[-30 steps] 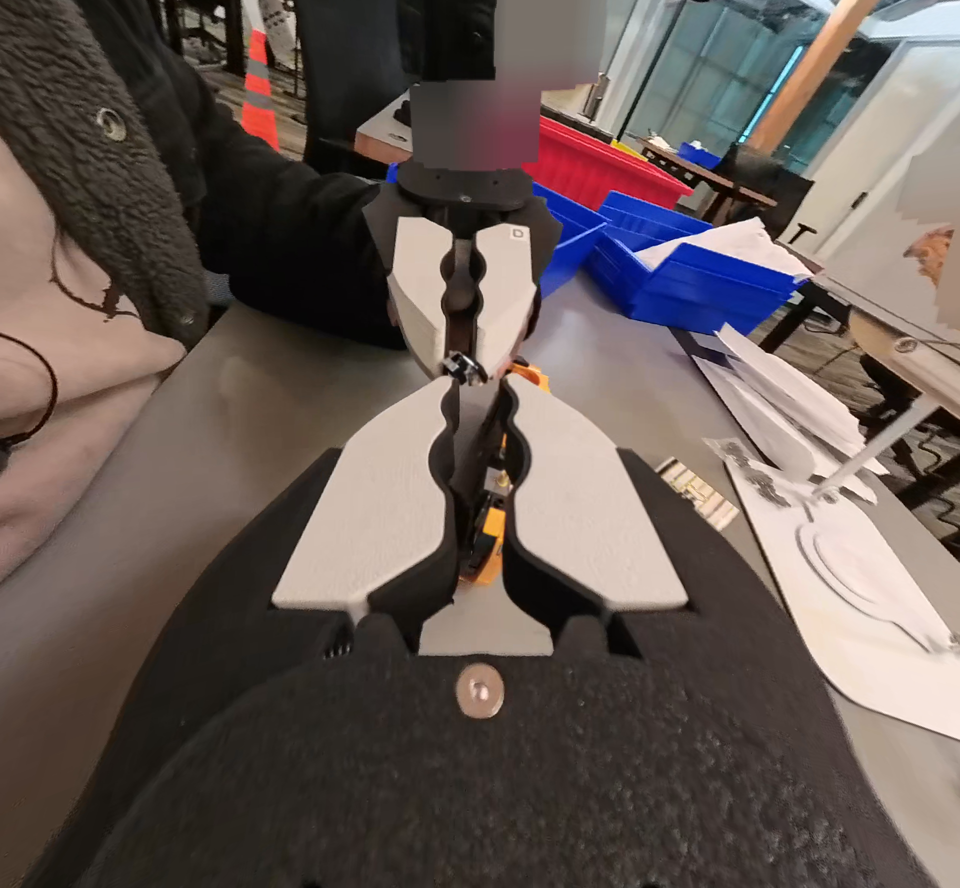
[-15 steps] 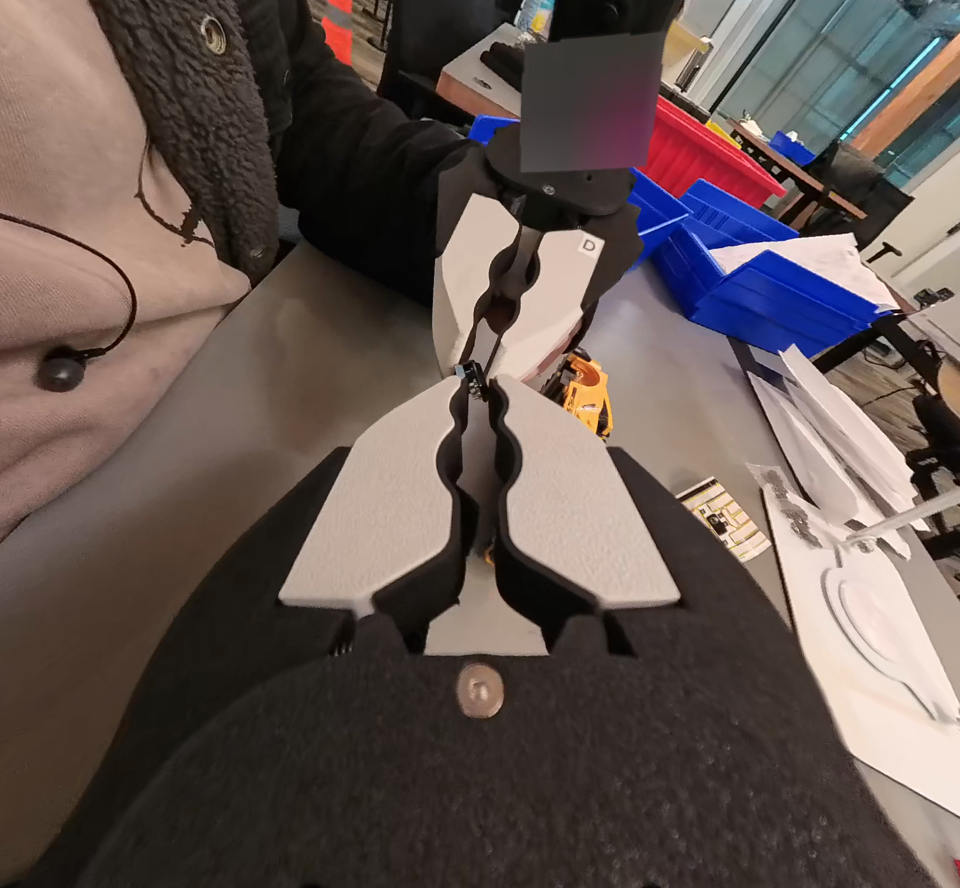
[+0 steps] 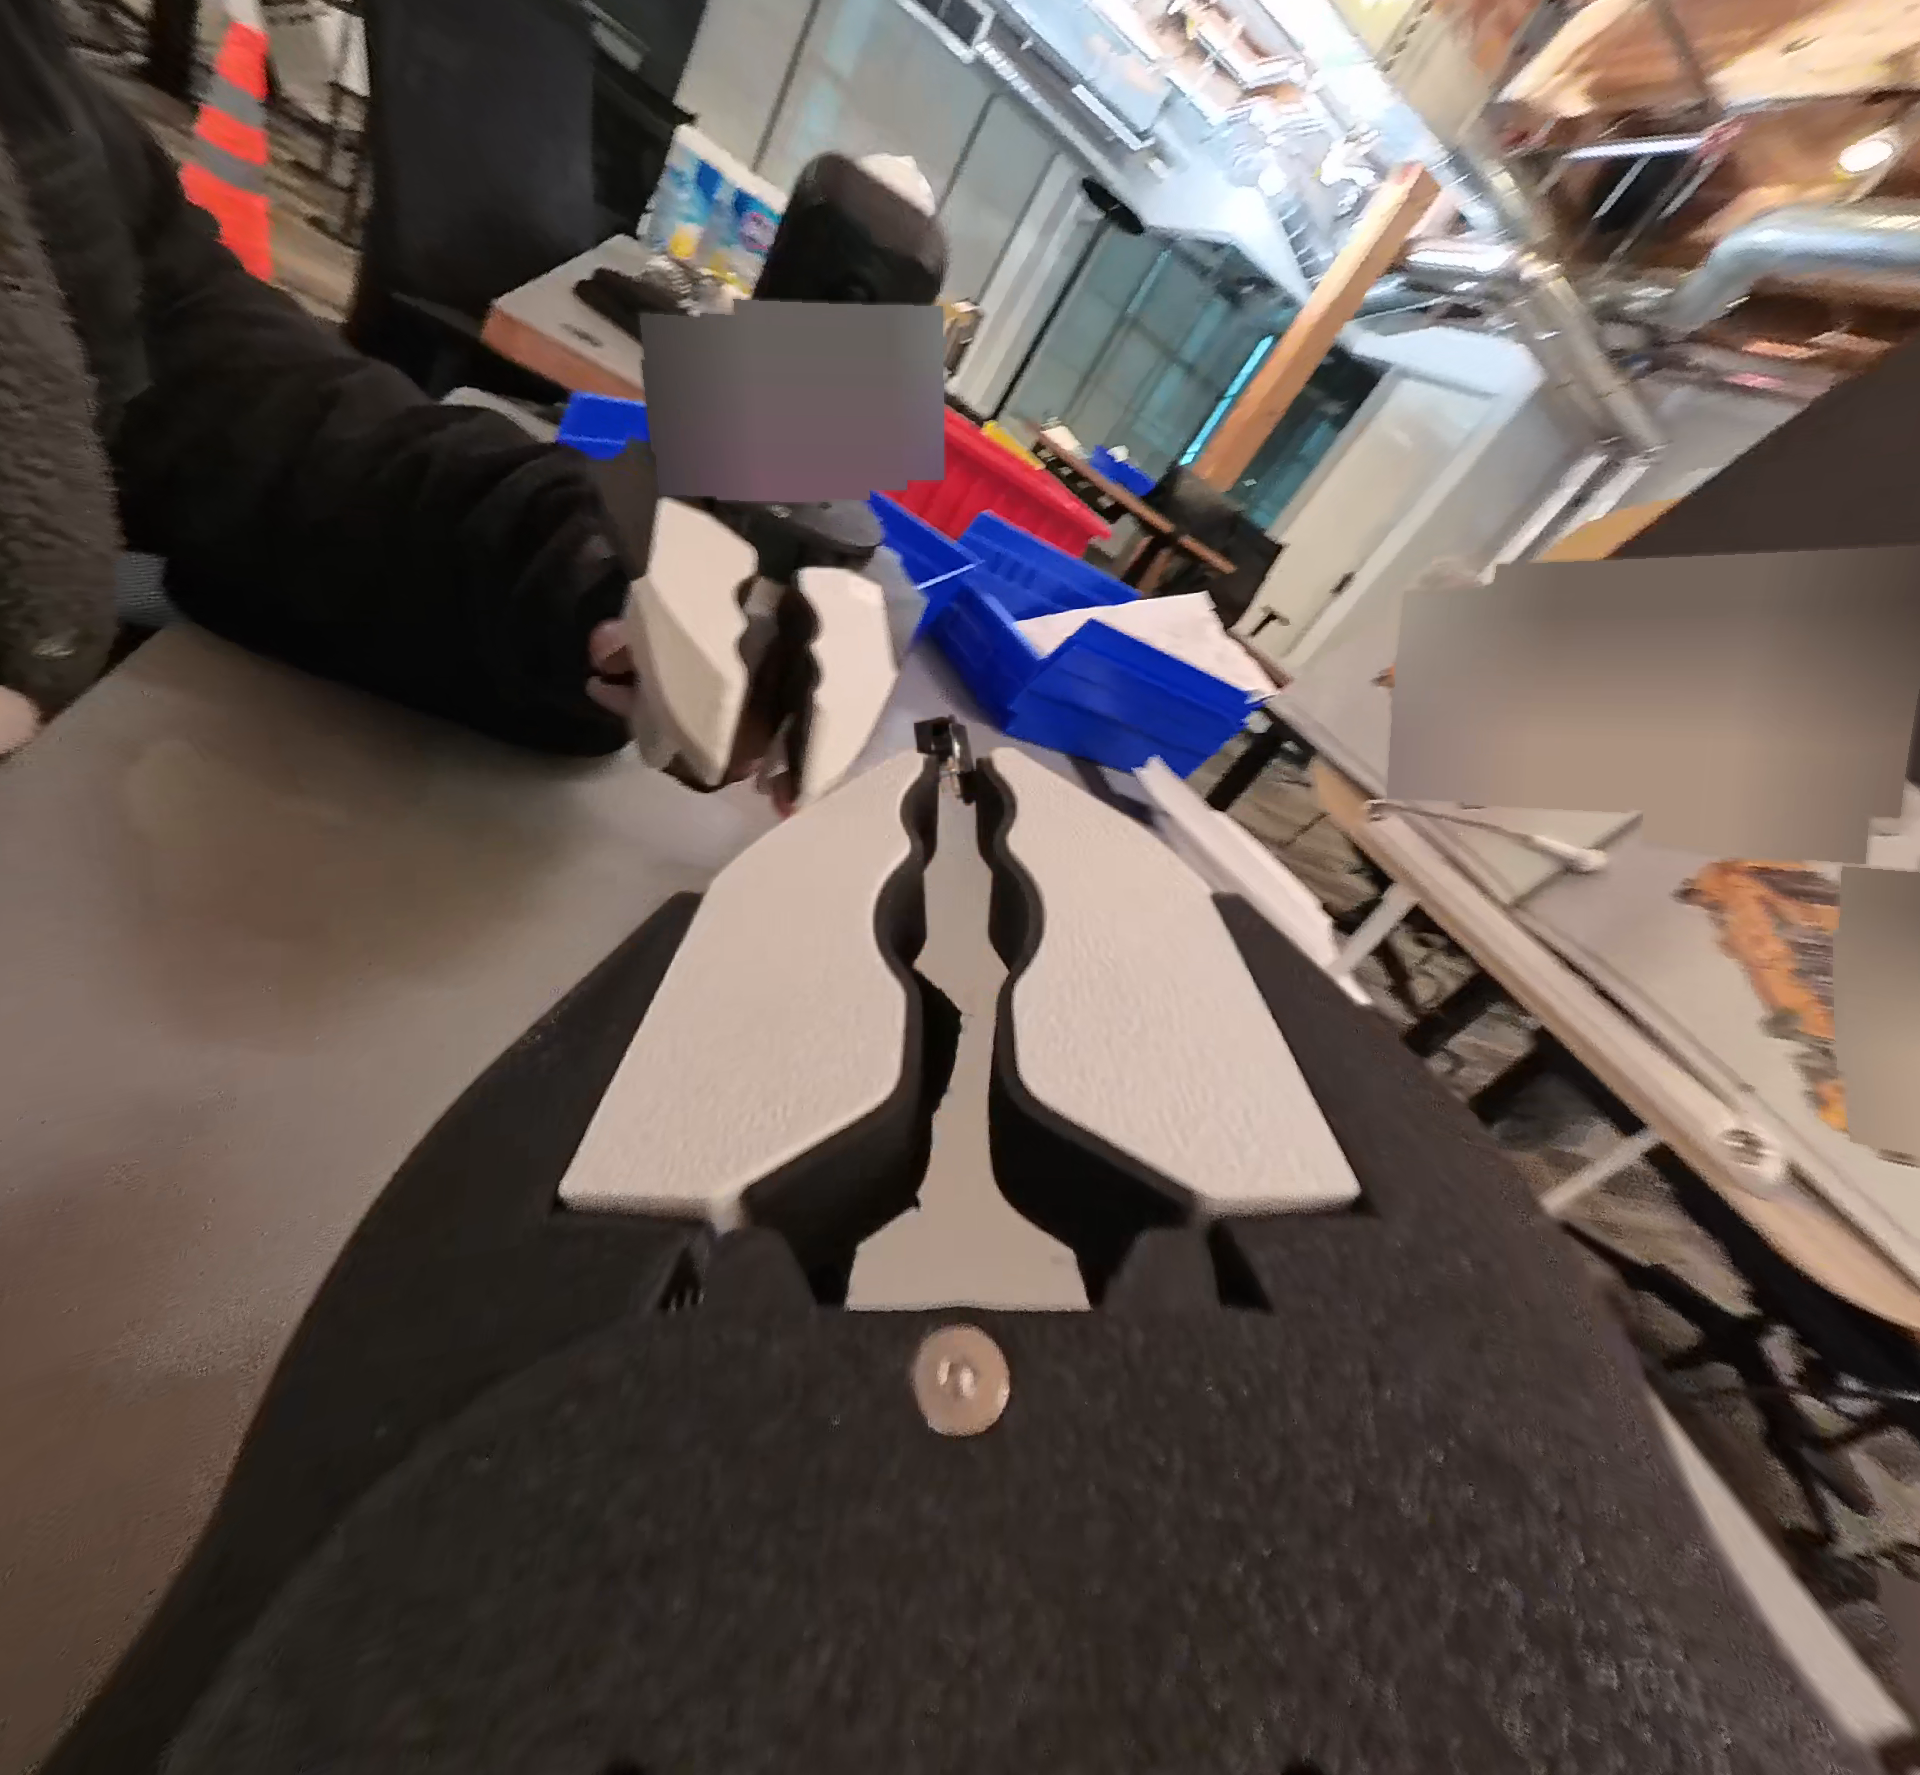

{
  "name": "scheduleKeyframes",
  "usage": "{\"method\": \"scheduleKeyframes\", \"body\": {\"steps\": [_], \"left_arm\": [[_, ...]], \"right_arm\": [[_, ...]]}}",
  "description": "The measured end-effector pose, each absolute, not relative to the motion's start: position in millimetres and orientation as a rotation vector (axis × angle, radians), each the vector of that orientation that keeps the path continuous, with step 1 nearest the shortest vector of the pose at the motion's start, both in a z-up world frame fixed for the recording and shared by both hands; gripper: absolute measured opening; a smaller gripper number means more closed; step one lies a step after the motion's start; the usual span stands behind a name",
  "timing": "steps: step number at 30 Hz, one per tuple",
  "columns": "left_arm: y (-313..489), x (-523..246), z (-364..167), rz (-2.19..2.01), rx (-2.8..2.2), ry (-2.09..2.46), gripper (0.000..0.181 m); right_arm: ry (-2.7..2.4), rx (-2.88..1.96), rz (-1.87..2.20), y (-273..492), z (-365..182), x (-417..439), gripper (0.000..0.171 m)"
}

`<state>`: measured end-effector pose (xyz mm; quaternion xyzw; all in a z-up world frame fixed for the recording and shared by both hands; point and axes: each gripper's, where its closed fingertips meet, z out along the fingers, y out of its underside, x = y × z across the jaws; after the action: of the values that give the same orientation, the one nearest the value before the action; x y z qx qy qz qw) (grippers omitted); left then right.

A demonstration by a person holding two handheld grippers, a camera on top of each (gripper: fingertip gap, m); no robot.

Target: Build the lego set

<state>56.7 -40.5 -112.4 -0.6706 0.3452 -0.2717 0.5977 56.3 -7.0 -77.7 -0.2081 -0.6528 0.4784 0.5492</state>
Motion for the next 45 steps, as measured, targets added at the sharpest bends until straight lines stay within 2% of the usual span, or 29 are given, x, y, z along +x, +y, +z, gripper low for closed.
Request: {"method": "scheduleKeyframes", "body": {"steps": [10, 20, 29, 39, 45], "left_arm": [[-33.2, 47.7, -112.4, -0.588, -1.589, 0.741, 0.012], [-32.2, 46.1, -108.4, -0.584, -1.585, 0.712, 0.012], [-34.6, 49.1, -105.3, -0.600, -1.574, 0.710, 0.012], [-33.8, 49.2, -102.1, -0.632, -1.579, 0.672, 0.012], [-28.6, 42.6, -100.3, -0.730, -1.616, 0.554, 0.019]], "right_arm": [[-1.437, -0.445, 1.129, 14.5, -27.0, 58.7, 0.006], [-1.452, -0.434, 1.191, 6.1, -33.6, 60.3, 0.006], [-1.389, -0.450, 1.429, -0.3, -22.7, 69.5, 0.006], [-1.421, -0.477, 1.447, -2.2, -31.8, 65.6, 0.006], [-1.472, -0.497, 1.426, -4.4, -44.6, 59.7, 0.006]]}}
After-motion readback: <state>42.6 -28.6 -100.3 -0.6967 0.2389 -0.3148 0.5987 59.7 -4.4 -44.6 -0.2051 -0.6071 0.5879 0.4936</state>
